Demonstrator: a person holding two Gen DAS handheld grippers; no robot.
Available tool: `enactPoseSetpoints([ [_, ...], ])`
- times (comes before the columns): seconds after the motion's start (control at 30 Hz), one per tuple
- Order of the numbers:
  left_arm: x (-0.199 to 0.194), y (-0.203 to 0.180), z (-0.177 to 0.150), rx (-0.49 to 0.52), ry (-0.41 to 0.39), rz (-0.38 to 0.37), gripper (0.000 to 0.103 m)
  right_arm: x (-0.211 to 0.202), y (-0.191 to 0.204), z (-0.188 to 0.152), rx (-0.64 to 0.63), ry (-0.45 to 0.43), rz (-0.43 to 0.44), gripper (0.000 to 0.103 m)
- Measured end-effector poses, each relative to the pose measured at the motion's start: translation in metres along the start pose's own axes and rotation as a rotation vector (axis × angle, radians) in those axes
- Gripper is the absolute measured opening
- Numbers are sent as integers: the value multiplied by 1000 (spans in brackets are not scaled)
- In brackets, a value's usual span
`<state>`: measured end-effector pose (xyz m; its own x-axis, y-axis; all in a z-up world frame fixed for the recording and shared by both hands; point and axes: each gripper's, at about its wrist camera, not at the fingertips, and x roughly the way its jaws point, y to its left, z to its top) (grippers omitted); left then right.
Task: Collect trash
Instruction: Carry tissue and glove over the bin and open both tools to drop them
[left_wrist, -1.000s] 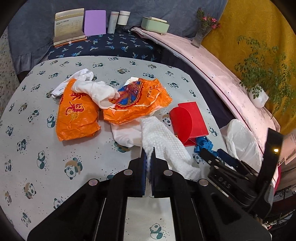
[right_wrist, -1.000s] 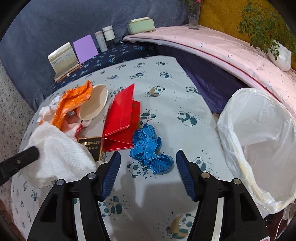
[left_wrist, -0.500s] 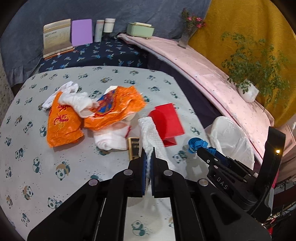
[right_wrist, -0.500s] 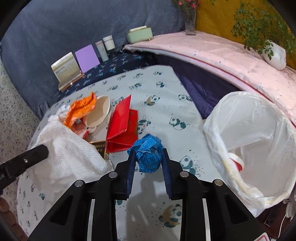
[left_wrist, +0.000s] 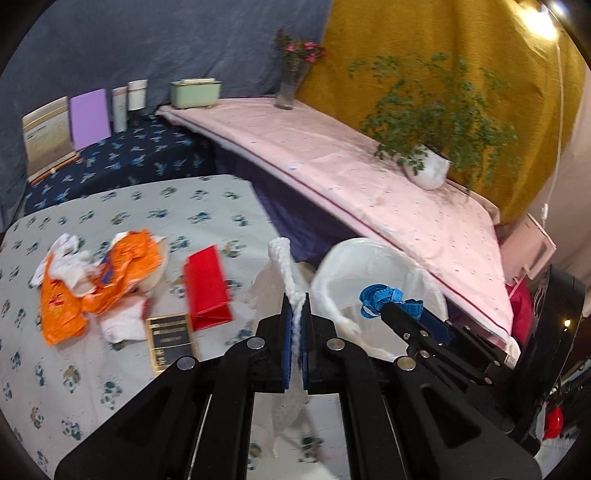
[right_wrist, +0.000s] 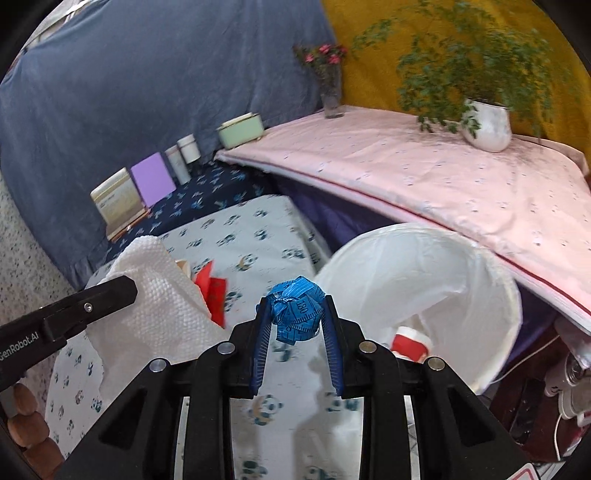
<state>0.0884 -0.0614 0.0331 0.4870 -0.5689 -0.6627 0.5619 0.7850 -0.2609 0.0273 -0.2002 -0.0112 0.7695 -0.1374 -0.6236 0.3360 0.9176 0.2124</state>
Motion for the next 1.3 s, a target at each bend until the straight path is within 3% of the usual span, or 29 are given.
enactPoseSetpoints([
  [0.47, 49, -85, 13, 121, 60, -107, 3, -18, -93, -9, 154, -34, -110, 26],
  [0.97, 77, -115, 26, 150, 65, -120, 4, -15, -123, -12, 198, -31, -128, 26],
  [1.0, 77, -114, 26, 150, 62, -117, 7, -14, -123, -11, 197, -30, -126, 26],
  [1.03, 79, -114, 26, 152, 63, -112, 17, -12, -123, -10, 196, -30, -126, 26],
  [1.07, 80, -113, 26, 153, 64, -106, 35, -11, -123, -10, 194, -29, -125, 26],
  [1.13, 80, -111, 27, 141, 48, -92, 49, -9, -122, -9, 192, -28, -123, 26],
  [1.17, 79, -109, 27, 139, 41, -83, 54, -8, -121, -9, 191, -28, -123, 26],
  [1.3, 81, -101, 29, 128, 40, -64, 57, -5, -118, -6, 185, -28, -117, 26],
])
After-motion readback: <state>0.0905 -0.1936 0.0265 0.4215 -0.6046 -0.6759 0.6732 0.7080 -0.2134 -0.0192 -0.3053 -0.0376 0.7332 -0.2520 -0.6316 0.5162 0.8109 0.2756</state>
